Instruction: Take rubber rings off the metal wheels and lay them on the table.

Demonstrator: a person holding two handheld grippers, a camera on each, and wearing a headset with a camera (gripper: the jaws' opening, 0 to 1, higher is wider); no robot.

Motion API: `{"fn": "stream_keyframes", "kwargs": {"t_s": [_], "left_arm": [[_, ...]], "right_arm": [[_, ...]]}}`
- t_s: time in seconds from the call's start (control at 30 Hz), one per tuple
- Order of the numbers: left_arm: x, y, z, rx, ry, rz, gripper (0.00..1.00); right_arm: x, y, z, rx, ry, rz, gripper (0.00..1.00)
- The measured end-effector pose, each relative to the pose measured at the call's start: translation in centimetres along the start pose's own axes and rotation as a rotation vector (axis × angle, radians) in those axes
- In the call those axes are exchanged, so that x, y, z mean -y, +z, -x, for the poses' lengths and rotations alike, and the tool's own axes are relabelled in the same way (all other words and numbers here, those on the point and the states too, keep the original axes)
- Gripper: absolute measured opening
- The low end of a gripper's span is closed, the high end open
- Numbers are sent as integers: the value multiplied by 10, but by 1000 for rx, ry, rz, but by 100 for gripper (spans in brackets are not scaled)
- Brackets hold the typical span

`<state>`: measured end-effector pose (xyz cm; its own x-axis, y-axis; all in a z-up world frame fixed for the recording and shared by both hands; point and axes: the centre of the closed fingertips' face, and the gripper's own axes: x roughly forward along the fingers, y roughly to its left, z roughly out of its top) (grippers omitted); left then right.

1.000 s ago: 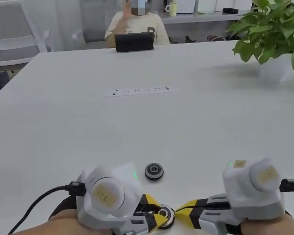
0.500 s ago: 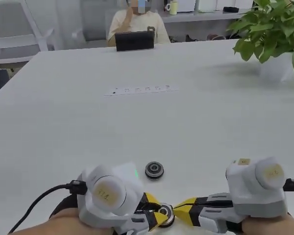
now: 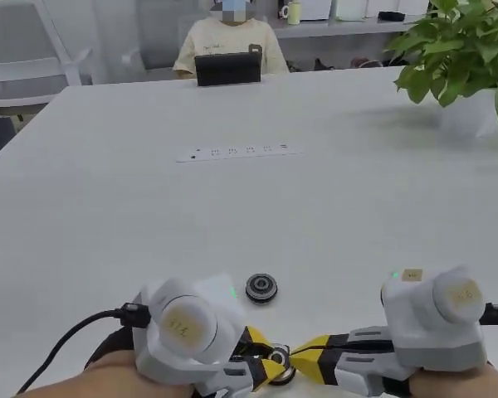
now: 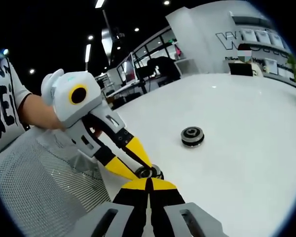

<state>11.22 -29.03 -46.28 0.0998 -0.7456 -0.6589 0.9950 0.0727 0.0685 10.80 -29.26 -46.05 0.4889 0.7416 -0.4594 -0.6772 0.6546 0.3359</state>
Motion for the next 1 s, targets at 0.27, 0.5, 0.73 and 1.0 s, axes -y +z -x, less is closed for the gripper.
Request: {"fn": "stream_keyframes", "kwargs": {"t_s": [0.27,0.5,0.73,1.0], "left_arm": [[0,0,0,0,-3,-2,6],[-1,1,1,2,-3,-5,6],[0,1,1,3,-3,-6,6],[0,1,0,10,-4,-5,7]], "right_arm": [[-5,3,-3,4,20,24,0],[-13,14,-7,26,56,49,0],[-7,7,-2,30,42,8,0],[-3,1,0,19,20,2,0]]}}
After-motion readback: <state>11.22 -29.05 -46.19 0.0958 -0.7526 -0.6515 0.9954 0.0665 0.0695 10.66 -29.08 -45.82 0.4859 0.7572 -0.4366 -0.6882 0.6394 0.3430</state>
